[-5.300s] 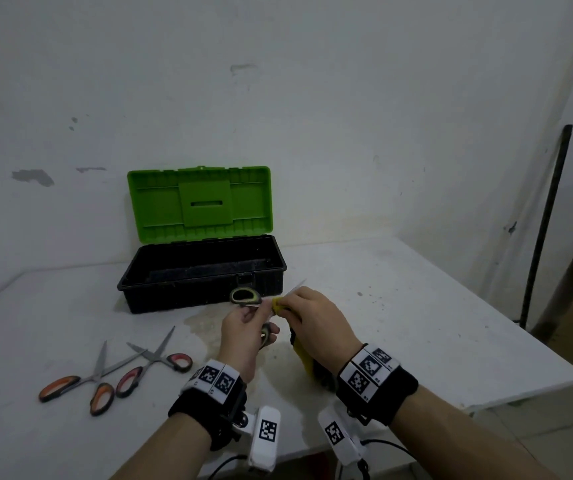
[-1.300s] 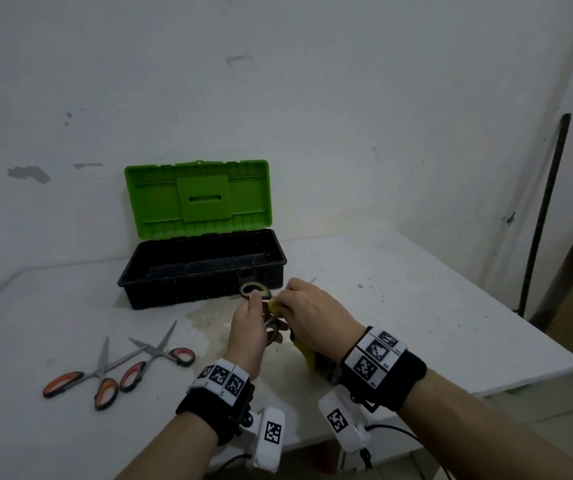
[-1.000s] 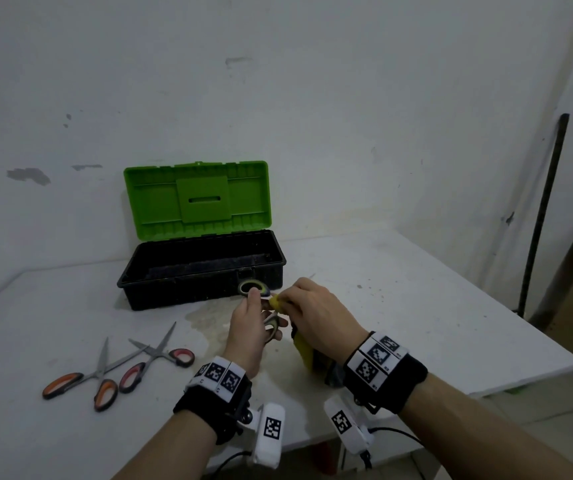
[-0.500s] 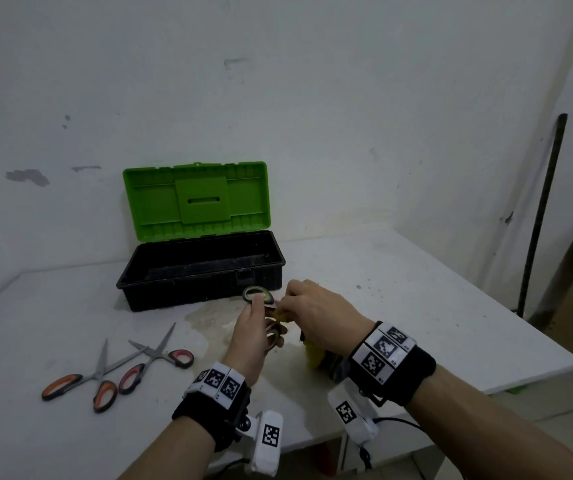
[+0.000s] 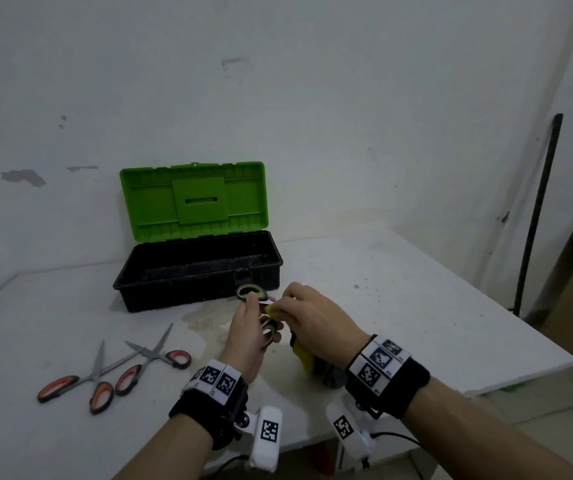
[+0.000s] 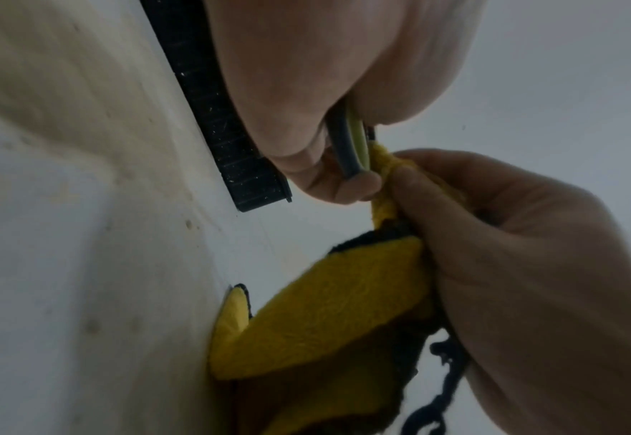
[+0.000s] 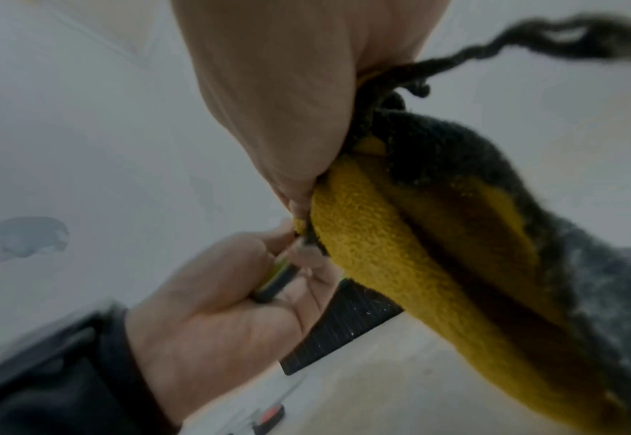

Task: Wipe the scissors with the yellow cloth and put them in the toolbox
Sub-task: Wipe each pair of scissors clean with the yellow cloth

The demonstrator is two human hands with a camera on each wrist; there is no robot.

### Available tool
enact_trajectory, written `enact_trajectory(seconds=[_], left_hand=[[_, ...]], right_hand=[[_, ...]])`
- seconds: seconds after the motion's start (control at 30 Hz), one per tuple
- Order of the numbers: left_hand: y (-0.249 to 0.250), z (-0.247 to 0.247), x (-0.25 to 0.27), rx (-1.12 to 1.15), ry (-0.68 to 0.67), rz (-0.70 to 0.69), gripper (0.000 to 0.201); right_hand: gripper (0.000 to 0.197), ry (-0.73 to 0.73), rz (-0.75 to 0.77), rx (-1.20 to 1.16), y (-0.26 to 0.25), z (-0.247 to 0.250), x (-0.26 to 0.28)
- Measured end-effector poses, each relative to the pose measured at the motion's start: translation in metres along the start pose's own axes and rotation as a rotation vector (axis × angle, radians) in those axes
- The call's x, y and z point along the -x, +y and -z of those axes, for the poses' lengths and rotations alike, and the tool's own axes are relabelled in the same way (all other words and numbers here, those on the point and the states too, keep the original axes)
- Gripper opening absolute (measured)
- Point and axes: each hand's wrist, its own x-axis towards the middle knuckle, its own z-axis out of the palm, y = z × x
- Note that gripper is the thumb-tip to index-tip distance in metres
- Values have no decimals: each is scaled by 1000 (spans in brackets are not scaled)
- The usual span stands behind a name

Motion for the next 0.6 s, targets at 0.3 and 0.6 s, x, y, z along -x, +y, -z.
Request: enact_trajectory(seconds=[0.3,0.6], left_hand=[[5,-3,0,-7,21,-19,46],[2,3,1,-119,36,-52,44]], right_hand=[[17,103,-171,-37,12,3,-5],[17,22,-198,5,18,5,-6]])
